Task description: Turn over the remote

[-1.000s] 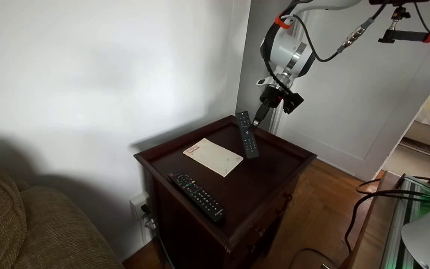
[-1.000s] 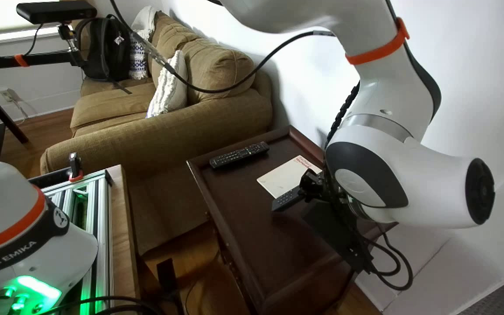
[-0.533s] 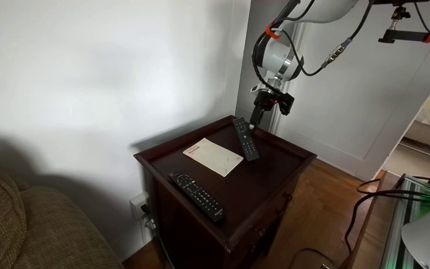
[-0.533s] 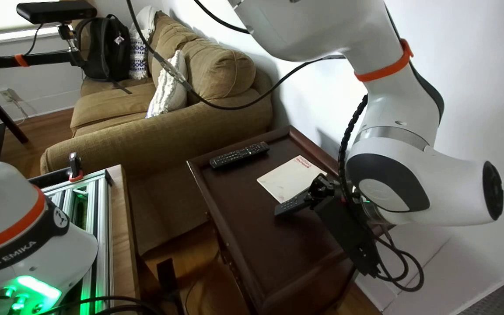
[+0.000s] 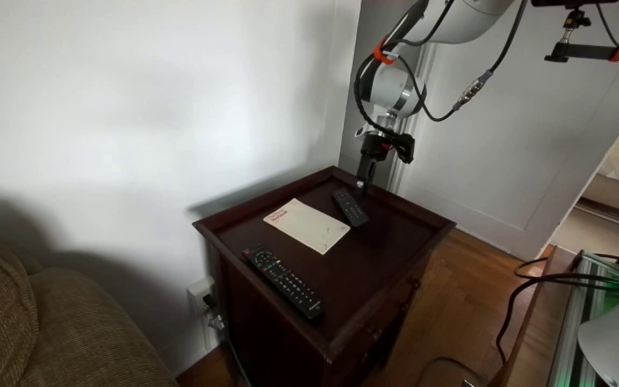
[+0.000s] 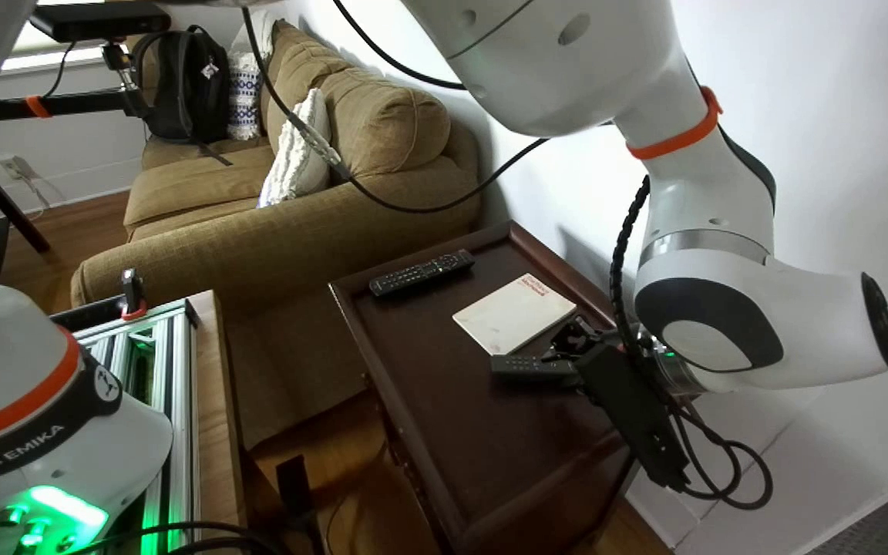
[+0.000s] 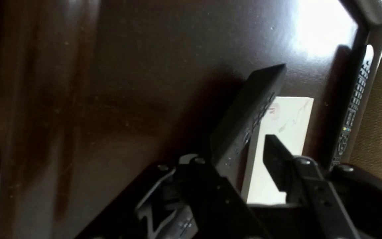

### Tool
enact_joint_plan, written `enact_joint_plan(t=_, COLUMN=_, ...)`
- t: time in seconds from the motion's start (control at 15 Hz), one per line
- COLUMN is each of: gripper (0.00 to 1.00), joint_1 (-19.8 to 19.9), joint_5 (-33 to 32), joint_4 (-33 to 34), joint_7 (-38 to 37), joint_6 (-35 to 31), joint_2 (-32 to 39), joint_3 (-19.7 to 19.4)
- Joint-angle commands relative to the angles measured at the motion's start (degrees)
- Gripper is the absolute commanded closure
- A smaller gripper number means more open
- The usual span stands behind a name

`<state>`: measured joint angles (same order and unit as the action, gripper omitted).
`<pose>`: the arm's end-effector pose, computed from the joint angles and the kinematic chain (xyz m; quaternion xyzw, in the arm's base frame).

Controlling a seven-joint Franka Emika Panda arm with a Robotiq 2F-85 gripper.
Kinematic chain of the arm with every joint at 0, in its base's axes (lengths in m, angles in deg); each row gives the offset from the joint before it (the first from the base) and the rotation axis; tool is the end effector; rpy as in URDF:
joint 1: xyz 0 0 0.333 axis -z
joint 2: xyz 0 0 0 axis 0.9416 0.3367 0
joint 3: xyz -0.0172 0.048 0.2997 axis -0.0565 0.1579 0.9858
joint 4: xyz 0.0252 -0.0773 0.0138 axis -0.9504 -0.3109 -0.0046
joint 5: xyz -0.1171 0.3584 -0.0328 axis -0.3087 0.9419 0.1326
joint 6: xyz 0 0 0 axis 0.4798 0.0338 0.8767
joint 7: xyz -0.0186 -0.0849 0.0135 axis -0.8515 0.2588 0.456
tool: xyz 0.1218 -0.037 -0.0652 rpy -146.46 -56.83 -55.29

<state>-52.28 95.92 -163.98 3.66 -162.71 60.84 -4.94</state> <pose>0.5555 -0.1855 0.0582 -0.9252 -0.1611 0.0685 0.3368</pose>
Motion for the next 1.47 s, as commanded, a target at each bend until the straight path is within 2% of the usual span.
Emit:
enact_joint_plan(t=0.0, gripper=0.22, joint_1=2.53, joint_5=-3.88, joint_4=4.31, joint_7=-2.19, joint_6=0.12, joint_2=3.21, joint_3=2.36)
enact_joint_plan(t=0.2, gripper=0.01, joint_1=3.2, joint_5=-4.57, joint_4=3.97, joint_7=-2.15, joint_6=-0.66, joint_2=2.11, joint_3=3.62)
enact_joint_plan(t=0.53, gripper=0.0, joint_1=1.67, joint_5=-4.33, joint_4=-1.56, joint_7=-7.13, joint_6=-1.63, joint_2=-5.35, joint_3=4.35)
enact_joint_plan(t=0.8, gripper=0.0, joint_1=-0.99, joint_5=-6.94, joint_4=-5.79, joint_7=-20.85, joint_6=-0.54, joint_2=-11.54, joint_3=2.97)
enact_joint_plan(t=1.0, gripper=0.0, joint_1=-3.01, joint_5=-12.82, joint_4=-8.4, joint_7=-29.69, joint_6=2.52, joint_2=-15.74, joint_3=2.47)
enact_joint_plan(t=1.4, gripper=0.0, joint_1=-7.22, joint_5=-21.78, joint_4=-12.84, joint_7=-47.85, joint_6=-0.34, joint_2=-21.07, joint_3=1.5)
